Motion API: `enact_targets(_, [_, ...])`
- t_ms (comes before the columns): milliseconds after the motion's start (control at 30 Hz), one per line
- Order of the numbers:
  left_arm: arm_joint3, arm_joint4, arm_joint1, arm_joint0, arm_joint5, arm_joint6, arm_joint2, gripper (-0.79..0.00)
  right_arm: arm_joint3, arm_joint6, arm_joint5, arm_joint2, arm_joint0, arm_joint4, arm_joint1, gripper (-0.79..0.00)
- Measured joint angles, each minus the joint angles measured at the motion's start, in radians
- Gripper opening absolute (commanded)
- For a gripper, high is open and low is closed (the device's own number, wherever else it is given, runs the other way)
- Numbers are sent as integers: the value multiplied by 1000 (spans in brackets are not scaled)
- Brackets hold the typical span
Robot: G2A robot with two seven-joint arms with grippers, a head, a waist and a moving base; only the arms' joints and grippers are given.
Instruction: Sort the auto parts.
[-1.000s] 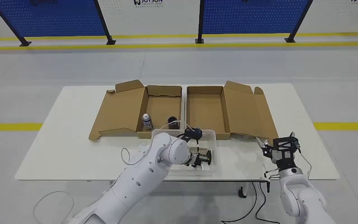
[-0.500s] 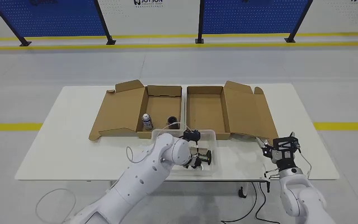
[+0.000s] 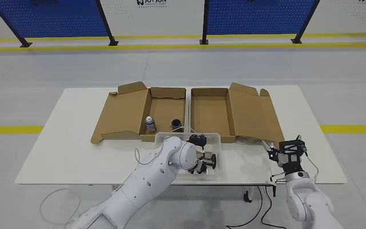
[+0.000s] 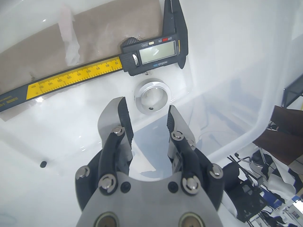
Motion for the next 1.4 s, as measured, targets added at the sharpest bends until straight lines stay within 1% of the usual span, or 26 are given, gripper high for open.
enact_targets(133, [17,0,-6,-9,1,-3,12,-471,0,0,0,0,0,0,0,0])
enact_targets(633, [70,15,-23,-45,-7,-34,45,-526,0,0,0,0,0,0,0,0])
enact_targets(1200, [137,2,-44,-68,-14,-28,67,-520,0,0,0,0,0,0,0,0])
enact_targets(1400, [156,-3,-51,-73,-15,-23,71,-539,0,0,0,0,0,0,0,0])
